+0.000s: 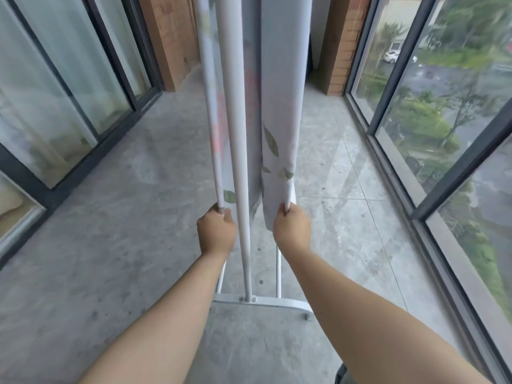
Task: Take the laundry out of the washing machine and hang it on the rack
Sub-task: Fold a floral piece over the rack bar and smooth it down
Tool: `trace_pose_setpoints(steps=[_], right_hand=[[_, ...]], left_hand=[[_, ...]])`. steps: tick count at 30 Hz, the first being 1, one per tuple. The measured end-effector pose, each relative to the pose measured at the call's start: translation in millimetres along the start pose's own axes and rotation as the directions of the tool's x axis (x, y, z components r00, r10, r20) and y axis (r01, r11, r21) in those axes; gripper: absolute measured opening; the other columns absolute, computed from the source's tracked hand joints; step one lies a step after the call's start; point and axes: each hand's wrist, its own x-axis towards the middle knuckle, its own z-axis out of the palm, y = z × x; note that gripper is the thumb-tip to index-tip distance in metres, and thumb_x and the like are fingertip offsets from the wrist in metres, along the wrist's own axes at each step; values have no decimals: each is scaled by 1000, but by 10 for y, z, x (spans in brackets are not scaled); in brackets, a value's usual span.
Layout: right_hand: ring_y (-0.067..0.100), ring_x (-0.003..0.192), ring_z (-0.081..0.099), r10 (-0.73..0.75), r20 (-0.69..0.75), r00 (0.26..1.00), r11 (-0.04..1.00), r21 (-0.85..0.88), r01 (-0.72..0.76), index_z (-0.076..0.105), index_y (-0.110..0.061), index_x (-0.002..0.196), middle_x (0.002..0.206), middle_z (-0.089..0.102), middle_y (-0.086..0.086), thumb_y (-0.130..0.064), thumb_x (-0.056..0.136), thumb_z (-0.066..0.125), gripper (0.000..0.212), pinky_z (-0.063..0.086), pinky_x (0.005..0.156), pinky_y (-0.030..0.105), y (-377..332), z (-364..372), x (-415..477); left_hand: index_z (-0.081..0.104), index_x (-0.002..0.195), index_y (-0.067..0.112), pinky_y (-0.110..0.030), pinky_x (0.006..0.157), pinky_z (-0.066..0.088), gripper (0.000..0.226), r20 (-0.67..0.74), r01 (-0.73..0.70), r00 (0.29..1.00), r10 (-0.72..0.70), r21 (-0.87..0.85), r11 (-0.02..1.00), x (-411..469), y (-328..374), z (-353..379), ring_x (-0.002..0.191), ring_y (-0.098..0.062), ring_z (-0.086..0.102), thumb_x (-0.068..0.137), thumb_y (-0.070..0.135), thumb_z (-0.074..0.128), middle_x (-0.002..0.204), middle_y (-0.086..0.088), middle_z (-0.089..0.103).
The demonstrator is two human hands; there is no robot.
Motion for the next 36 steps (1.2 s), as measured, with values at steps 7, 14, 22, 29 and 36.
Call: trace_pose_setpoints(steps=[7, 14, 22, 29, 36], right_hand=[[20, 60, 56, 33, -54, 998, 999, 26, -31, 34, -22, 93, 73, 56, 2, -21, 104, 37, 11, 36, 46, 31, 479, 206, -292], [16, 53, 46, -63, -50, 997, 994, -87, 59, 41, -20, 87, 66, 50, -1, -16, 101, 41, 14, 29, 45, 29, 757, 411, -458], [21, 69, 57, 81, -11, 997, 981, 180, -78, 38, -28, 81, 83, 59, 1, -19, 101, 43, 23, 38, 53, 30, 847, 620, -569], [16, 73, 64, 112, -23, 993, 959, 264, -102, 42, -28, 88, 87, 66, 1, -15, 98, 46, 17, 42, 50, 26, 876, 659, -547], [22, 83, 73, 341, 221, 914, 629, 669, -396, 64, -13, 93, 95, 72, 10, 2, 86, 49, 22, 60, 78, 36, 801, 639, -470]], left_hand=[[52, 79, 13, -25, 60, 35, 17, 130, 107, 985, -115, 65, 992, -170, -515, 245, 71, -22, 48, 95, 16, 57, 69, 1, 53], [63, 80, 14, -21, 42, 35, 21, 281, 197, 935, -216, 95, 976, -367, -872, 367, 56, -10, 58, 97, 21, 53, 77, -2, 67], [57, 72, 25, -16, 43, 37, 15, 383, 176, 906, -179, 42, 983, -489, -959, 389, 61, -5, 62, 87, 23, 59, 67, 11, 65], [67, 81, 22, -21, 51, 50, 24, 416, 242, 883, -219, -1, 970, -475, -1065, 488, 56, -9, 70, 92, 30, 47, 71, 4, 73], [68, 92, 22, -28, 63, 49, 26, 583, 551, 752, -307, -301, 778, -368, -1086, 445, 65, -12, 64, 80, 1, 58, 78, 7, 72]])
